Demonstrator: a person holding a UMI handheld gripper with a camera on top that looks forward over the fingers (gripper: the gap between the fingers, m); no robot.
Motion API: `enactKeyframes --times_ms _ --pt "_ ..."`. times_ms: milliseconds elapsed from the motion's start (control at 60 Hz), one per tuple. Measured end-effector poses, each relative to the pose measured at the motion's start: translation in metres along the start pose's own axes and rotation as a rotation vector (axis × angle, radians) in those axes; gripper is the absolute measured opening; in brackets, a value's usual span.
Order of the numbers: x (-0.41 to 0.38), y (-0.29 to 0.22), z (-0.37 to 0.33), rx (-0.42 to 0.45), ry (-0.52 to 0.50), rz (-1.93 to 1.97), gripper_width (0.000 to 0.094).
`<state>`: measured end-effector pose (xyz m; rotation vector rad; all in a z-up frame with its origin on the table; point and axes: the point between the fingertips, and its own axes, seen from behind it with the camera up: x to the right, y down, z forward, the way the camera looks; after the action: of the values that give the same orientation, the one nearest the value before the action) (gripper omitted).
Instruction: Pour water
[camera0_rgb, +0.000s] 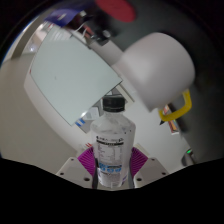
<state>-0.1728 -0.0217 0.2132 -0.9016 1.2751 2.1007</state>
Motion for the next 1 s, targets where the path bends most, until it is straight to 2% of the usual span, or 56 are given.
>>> enactKeyframes --times_ms 133,250,400,533,550,650,683,783,850,1000 --pt "-0.031 0.014 0.019 -0.106 0.089 -0.338 0.0395" --pt "-0.067 0.027 0.023 -0.146 0.145 -0.803 0.0395" --pt "-0.139 -0.011 0.026 -0.062 0.233 -1.463 0.0398" --pt "-0.181 -0.077 0.012 0.007 0.347 -1.874 0.0394" --pt "-0.170 -0.073 0.009 0.027 0.373 -1.909 0.0395" --pt "-0.151 -0.127 -0.012 0.046 0.542 -2.093 0.0395" --pt "-0.143 -0.165 -0.021 0.021 0.584 -2.128 0.0393" --pt "-0.104 -0.194 -0.043 -0.010 0.719 -2.141 0.0395" --pt "-0.083 -0.228 -0.057 -0.032 0.772 -2.137 0.0395" --pt "-0.046 -0.259 -0.076 -0.088 0.837 -2.107 0.0394"
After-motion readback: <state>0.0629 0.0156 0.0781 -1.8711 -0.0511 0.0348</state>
